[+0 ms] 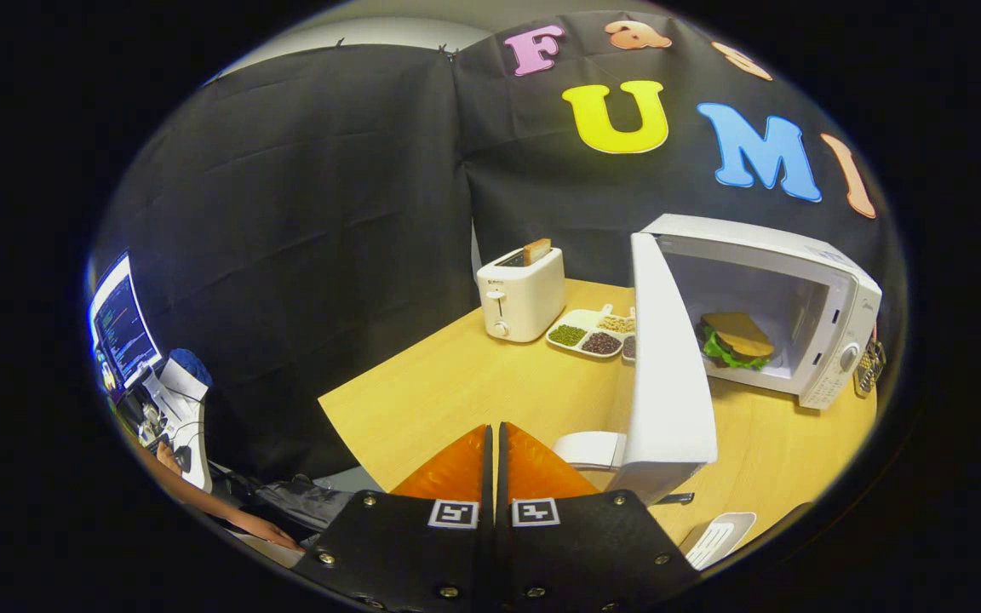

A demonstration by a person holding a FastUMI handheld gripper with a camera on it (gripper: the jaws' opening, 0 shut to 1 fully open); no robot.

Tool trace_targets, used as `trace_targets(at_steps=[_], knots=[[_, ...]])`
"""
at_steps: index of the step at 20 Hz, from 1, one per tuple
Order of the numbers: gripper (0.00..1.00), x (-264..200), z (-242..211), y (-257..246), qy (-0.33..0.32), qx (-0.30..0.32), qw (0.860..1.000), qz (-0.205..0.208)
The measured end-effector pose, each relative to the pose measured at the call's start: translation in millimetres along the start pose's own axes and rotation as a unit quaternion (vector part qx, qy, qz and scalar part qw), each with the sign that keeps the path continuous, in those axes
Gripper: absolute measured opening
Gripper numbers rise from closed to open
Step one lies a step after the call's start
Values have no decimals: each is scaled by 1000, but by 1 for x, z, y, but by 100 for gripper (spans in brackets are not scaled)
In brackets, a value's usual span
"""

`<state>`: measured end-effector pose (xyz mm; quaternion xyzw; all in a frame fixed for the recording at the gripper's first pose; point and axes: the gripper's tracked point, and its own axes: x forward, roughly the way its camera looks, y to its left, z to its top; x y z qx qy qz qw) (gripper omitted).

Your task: Open the microwave, put the food inside, and close the microwave door.

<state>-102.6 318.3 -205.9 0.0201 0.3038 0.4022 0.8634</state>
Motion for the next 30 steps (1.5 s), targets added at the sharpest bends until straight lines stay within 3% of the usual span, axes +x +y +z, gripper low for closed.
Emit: trace_targets(at_steps=[13, 30], knots=[[0, -25, -2, -69, 0, 22, 998, -60], [0, -38, 4, -195, -2, 60, 988, -146]])
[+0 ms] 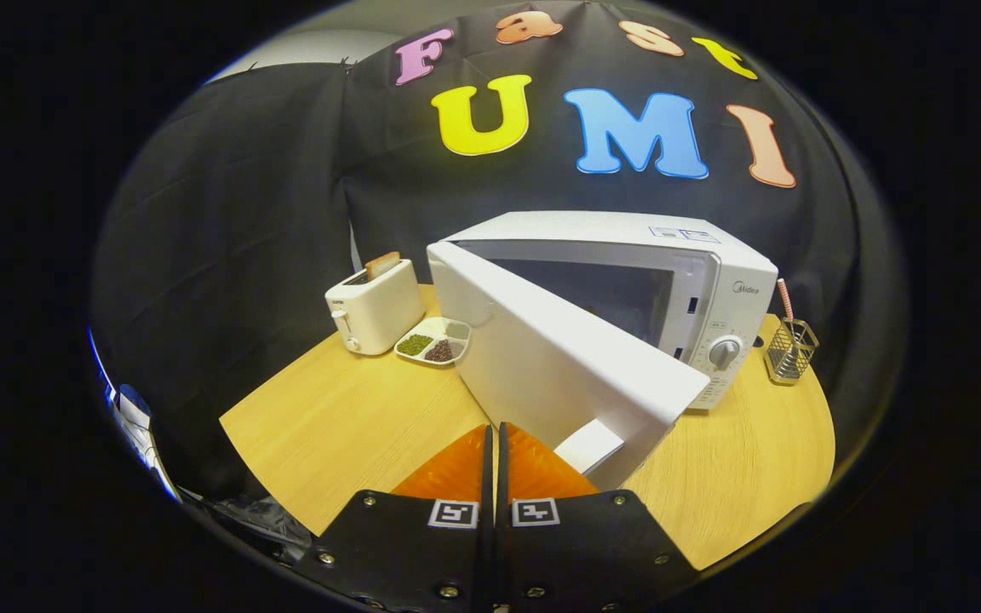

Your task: Open the microwave, put the food inside, and close the microwave door.

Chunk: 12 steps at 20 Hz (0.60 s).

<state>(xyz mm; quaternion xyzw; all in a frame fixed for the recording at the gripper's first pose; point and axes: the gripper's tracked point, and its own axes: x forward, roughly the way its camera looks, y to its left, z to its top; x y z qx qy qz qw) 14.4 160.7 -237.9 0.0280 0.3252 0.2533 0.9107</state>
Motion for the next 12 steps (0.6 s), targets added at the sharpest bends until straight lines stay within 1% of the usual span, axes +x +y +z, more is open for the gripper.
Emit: trace_targets(at_steps=[5, 12], knots=[[0, 17, 2, -35, 3, 17, 1000, -17], [0, 44, 18, -81, -7, 30, 998, -57]])
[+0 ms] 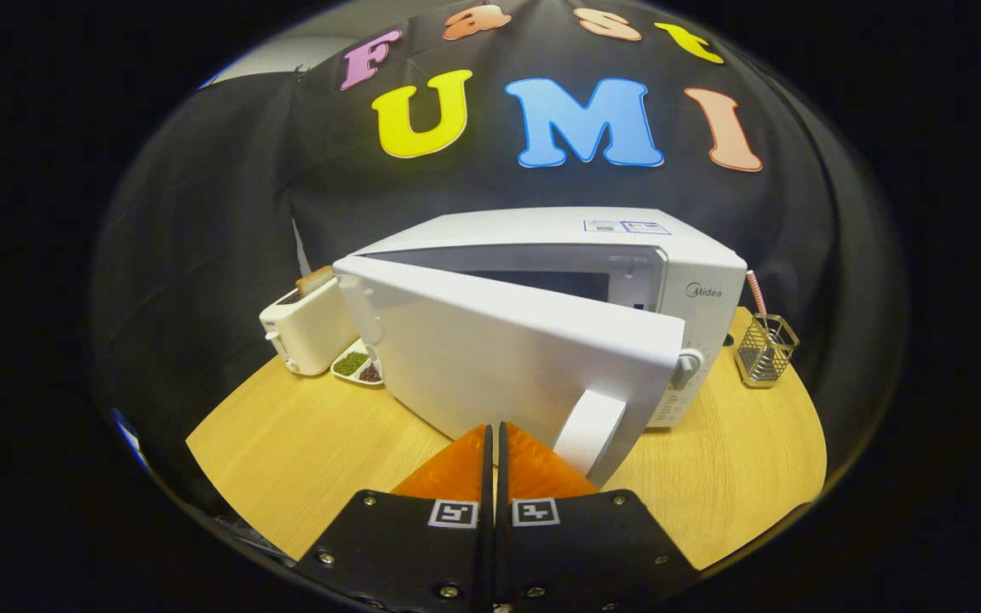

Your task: Open the microwave, put the food inside, and close the microwave door.

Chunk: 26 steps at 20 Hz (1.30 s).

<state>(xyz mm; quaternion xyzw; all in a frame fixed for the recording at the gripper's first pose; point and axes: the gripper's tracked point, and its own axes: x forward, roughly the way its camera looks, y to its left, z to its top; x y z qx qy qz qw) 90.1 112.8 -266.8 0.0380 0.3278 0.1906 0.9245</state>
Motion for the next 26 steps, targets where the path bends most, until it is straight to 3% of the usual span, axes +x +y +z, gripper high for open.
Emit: trace_targets(at_steps=[22, 26], knots=[[0, 63, 54, -59, -42, 39, 993, -107], [0, 64, 56, -62, -55, 10, 990, -131]])
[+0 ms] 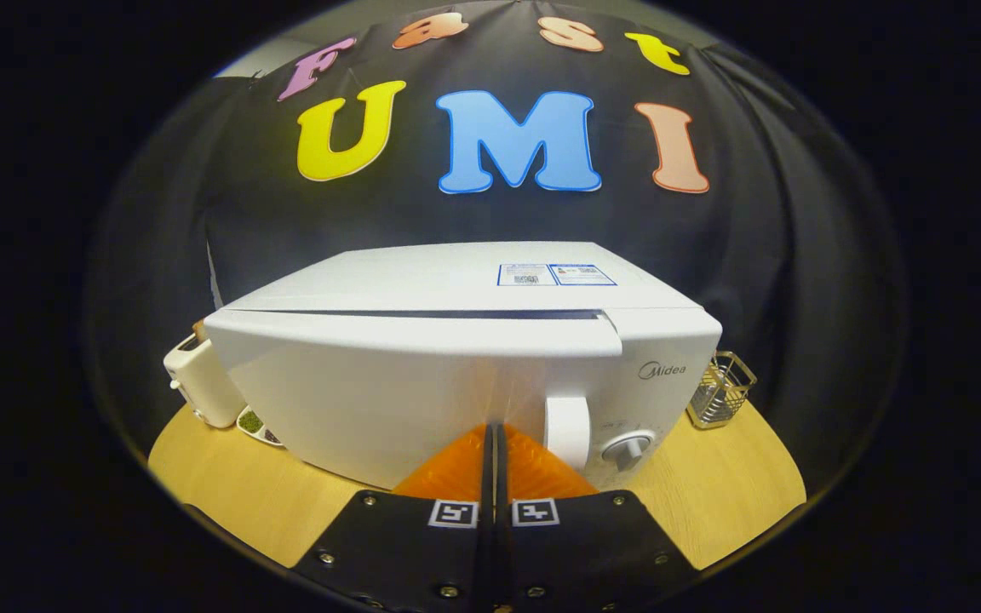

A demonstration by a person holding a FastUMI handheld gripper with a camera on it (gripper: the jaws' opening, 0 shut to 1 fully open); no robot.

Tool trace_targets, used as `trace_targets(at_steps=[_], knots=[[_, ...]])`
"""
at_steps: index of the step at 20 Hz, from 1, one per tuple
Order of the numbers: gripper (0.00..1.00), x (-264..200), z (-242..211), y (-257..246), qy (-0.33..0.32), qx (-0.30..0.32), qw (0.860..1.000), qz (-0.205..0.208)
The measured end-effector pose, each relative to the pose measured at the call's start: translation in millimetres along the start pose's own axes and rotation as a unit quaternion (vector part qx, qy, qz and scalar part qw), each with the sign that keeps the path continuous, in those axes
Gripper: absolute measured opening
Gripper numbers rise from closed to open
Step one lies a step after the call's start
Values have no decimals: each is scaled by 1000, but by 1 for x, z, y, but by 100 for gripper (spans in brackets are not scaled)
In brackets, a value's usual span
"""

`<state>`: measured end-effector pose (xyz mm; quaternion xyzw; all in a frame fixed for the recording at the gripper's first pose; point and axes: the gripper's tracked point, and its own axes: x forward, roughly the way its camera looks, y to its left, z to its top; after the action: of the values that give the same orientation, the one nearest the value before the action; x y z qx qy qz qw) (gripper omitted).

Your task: Open the microwave, put the food inside, and close the microwave door.

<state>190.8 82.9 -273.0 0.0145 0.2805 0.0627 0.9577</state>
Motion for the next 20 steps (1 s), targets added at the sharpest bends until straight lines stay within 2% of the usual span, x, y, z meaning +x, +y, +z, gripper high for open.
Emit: trace_targets(at_steps=[3, 9, 20], knots=[[0, 10, 3, 2, 7, 37, 999, -5], [1, -12, 14, 5, -17, 17, 1000, -6], [2, -149, 42, 23, -95, -33, 995, 19]])
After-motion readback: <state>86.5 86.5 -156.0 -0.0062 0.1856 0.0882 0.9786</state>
